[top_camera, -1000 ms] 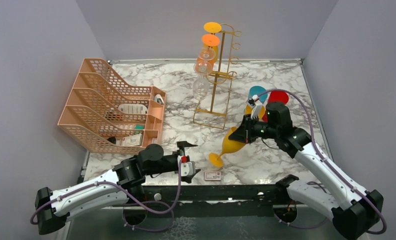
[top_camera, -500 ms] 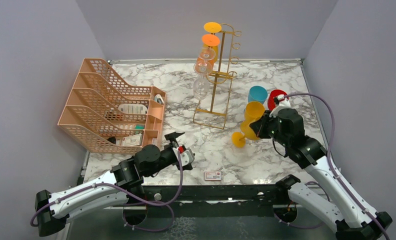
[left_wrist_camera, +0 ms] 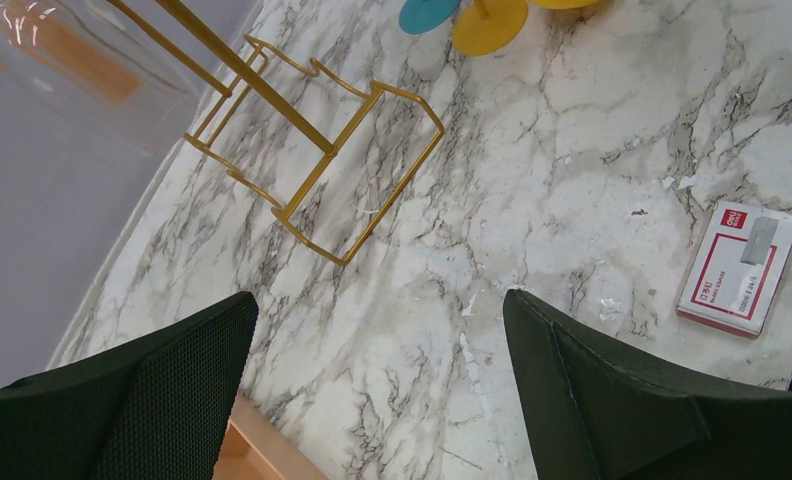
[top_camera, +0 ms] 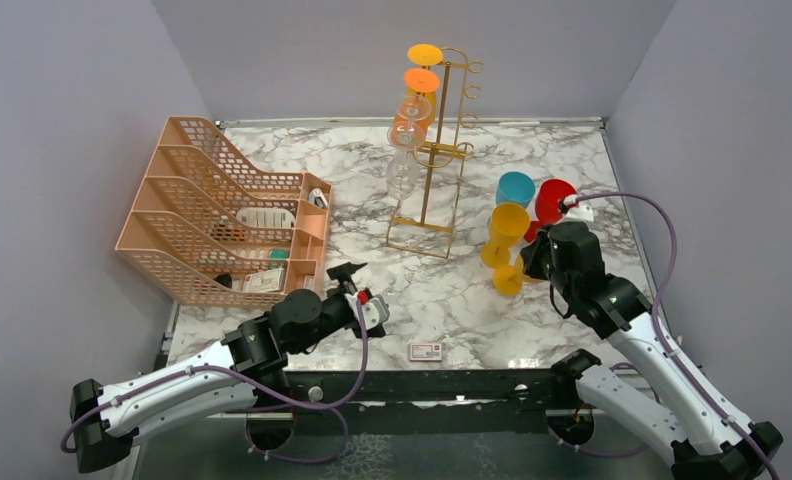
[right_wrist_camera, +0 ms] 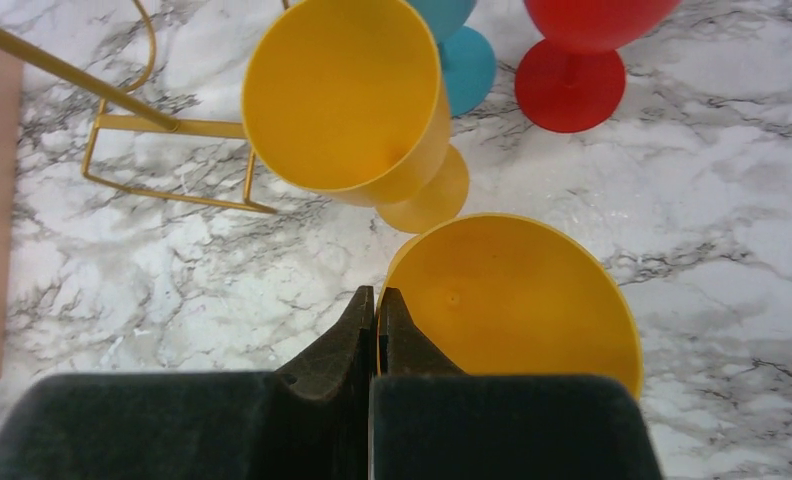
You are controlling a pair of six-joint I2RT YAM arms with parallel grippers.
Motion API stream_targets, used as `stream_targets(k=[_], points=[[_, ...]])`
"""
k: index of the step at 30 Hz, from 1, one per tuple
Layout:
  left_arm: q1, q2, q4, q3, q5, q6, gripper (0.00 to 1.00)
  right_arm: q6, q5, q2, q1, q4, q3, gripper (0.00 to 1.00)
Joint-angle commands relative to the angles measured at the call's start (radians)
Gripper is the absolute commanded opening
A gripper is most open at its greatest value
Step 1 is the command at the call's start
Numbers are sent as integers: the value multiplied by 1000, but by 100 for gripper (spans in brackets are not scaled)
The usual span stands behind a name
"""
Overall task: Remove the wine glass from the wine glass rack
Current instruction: Place the wine glass at the center of the board.
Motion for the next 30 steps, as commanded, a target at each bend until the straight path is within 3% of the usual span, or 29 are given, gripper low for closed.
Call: stream_targets(k=[1, 15, 22, 26, 30], points=[[6, -1, 13, -8, -20, 1, 99, -5, 155, 4, 5, -27, -9, 1], [6, -16, 5, -5, -34, 4, 99, 11, 324, 194, -23, 83, 31, 1], [7, -18, -5, -4, -46, 9, 99, -49, 250, 267, -113, 129, 74, 1], [7, -14, -8, -4, -46, 10, 99, -78, 147, 292, -125, 135, 94, 1], [7, -11, -8, -3, -44, 10, 99, -108, 147, 312, -126, 131, 101, 1]])
